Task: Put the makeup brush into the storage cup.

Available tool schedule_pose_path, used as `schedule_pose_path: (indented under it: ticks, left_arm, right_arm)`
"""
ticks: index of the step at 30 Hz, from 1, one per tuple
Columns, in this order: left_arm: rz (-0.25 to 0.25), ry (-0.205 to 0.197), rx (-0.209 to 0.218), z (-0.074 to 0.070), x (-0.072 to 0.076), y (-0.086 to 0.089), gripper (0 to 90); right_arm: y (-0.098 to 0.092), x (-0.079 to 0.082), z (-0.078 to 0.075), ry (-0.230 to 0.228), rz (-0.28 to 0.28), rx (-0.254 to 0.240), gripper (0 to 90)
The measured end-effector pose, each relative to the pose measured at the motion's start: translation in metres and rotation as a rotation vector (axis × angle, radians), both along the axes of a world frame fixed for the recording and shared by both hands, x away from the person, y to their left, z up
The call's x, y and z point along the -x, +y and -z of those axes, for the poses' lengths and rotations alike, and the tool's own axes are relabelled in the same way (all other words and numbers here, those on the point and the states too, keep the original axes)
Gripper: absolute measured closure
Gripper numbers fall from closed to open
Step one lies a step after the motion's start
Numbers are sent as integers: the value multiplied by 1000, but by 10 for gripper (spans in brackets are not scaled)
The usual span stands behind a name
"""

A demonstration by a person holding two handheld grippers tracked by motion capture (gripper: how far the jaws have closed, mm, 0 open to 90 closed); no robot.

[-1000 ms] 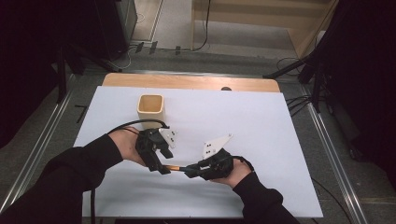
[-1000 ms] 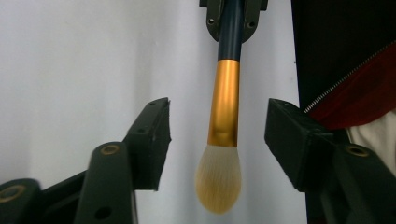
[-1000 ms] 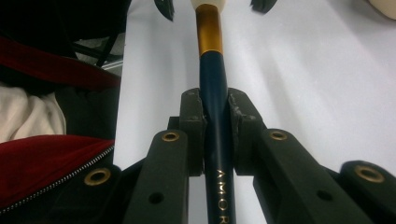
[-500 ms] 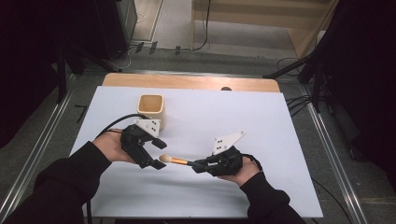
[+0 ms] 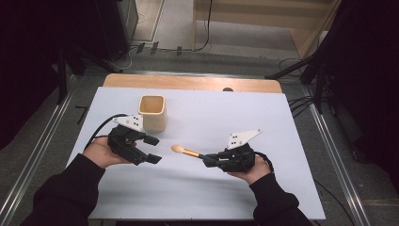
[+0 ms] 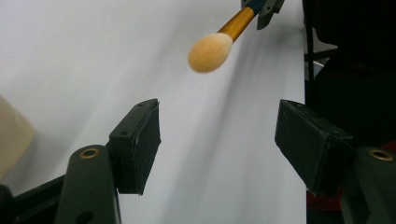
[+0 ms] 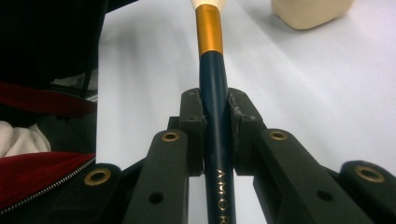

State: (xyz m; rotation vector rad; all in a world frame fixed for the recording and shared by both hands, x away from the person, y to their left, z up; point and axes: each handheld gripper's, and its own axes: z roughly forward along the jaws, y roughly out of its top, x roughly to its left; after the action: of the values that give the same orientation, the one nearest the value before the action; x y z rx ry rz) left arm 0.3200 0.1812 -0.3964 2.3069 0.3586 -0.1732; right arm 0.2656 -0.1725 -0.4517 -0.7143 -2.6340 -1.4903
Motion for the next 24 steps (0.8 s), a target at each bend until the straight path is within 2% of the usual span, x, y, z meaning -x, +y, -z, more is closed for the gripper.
schedule_pose_path:
  ticks: [6,12,17,18,21,22,24]
  left_arm:
    - [-56,7,42,7,6,5,324]
    - [-103,-10,34,16,15,1,324]
    - [-120,-21,28,19,20,-4,322]
    - [-133,-17,49,20,22,-5,333]
    - [-160,-25,64,21,25,-6,334]
    - [-179,-25,84,22,27,-8,334]
    - [-186,-20,110,23,29,-9,331]
  right_arm:
    - [-9,-1,-2,-6,33,-11,792]
    - [-17,0,-4,-17,63,-24,792]
    - [-22,1,-4,-14,85,-33,792]
    - [-23,1,-4,-13,94,-37,792]
    - [-23,2,-5,-19,103,-45,792]
    - [-23,2,-5,-21,113,-55,792]
    - [-22,3,-5,-20,123,-65,792]
